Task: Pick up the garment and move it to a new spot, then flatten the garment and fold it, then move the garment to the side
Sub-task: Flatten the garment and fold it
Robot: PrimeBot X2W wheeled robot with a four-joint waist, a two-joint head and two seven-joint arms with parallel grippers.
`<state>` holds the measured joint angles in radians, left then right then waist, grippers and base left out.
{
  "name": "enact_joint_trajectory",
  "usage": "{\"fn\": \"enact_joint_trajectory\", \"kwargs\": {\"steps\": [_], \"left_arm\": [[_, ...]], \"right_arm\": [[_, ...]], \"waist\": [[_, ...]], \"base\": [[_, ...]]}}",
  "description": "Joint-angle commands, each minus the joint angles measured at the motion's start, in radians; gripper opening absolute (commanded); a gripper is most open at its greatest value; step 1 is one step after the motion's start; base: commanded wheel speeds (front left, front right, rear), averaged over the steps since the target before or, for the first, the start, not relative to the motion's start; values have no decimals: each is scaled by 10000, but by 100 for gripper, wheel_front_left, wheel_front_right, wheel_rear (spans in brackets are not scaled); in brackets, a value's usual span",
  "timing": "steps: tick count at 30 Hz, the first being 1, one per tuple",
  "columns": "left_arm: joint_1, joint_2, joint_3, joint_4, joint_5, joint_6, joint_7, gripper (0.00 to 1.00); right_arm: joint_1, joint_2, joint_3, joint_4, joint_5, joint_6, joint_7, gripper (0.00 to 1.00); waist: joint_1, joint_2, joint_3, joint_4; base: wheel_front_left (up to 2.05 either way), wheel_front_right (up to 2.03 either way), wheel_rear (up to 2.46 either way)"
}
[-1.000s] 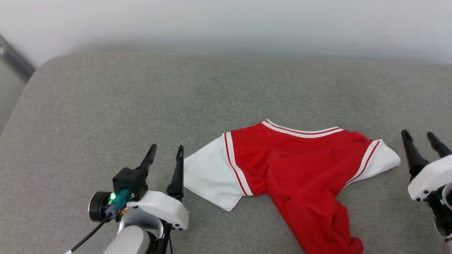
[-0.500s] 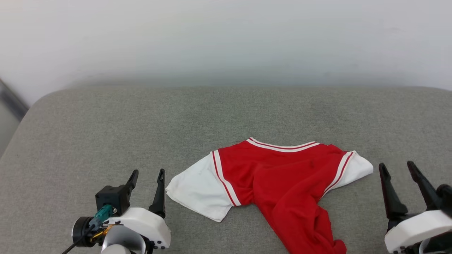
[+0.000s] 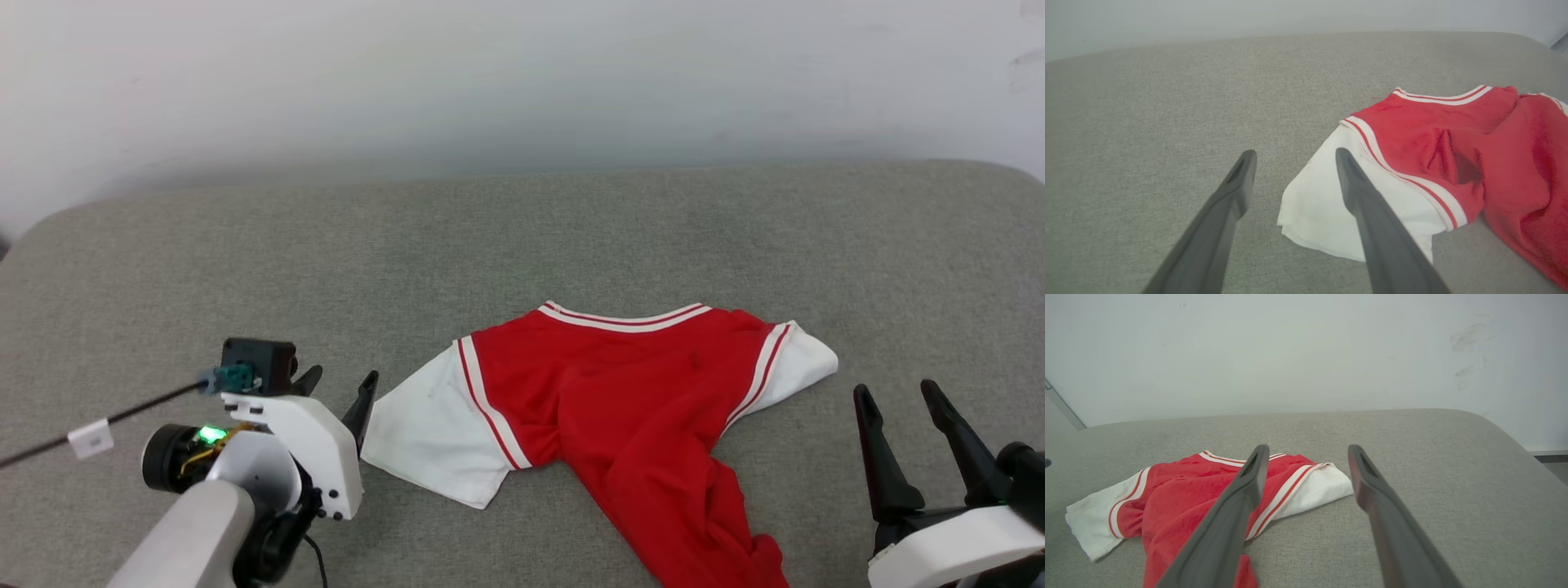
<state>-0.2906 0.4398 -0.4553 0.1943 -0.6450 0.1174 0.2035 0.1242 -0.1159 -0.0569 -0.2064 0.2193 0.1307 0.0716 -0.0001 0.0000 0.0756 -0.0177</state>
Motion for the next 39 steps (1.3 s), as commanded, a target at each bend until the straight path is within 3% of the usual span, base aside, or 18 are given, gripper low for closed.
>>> {"fn": "enact_joint_trajectory", "kwargs": {"steps": [1,4,5,10,14,17,18,19,20,29,39], "left_arm": [[-355,180,-153,173,-152,-242,655,100],[-708,400,-345,390,-298,-488,1583,100],[-933,597,-532,613,-470,-729,2440,100],[-1004,946,-830,1111,-767,-870,3939,100],[-862,965,-1002,1465,-951,-891,4517,100],[-622,677,-1243,1763,-1245,-1008,5014,97],[-564,571,-1344,1836,-1329,-1041,5153,44],[-490,430,-1383,1878,-1438,-1063,5211,10],[-441,310,-1392,1895,-1465,-1039,5176,0],[-635,130,-778,1580,-707,-244,2800,0],[-1069,-126,-305,480,-87,339,683,0]], "right_arm": [[-193,53,73,-47,62,-1,-19,100],[-284,68,143,-6,101,-1,-35,100],[-347,92,215,103,148,-1,-44,100],[-548,120,440,378,184,-1,-212,100],[-664,137,550,548,260,-1,-314,100],[-728,127,579,706,323,-1,-398,100],[-747,130,559,742,363,-1,-414,100],[-765,128,537,776,374,1,-406,100],[-784,101,518,815,399,-1,-390,100],[-991,-300,6,1513,1326,-1,564,100],[-2351,-1551,-677,3122,2868,1,3384,100]], "waist": [[1,0,253,-224],[1,0,445,-370],[1,0,593,-527],[1,0,911,-916],[1,0,1037,-1093],[1,0,1102,-1197],[1,0,1107,-1217],[1,0,1108,-1229],[1,0,1096,-1233],[1,0,614,-751],[1,0,614,0]], "base": [[0,0,0],[0,0,0],[0,0,0],[0,0,0],[0,0,0],[0,0,0],[0,0,0],[0,0,0],[0,0,0],[0,0,0],[0,0,0]]}}
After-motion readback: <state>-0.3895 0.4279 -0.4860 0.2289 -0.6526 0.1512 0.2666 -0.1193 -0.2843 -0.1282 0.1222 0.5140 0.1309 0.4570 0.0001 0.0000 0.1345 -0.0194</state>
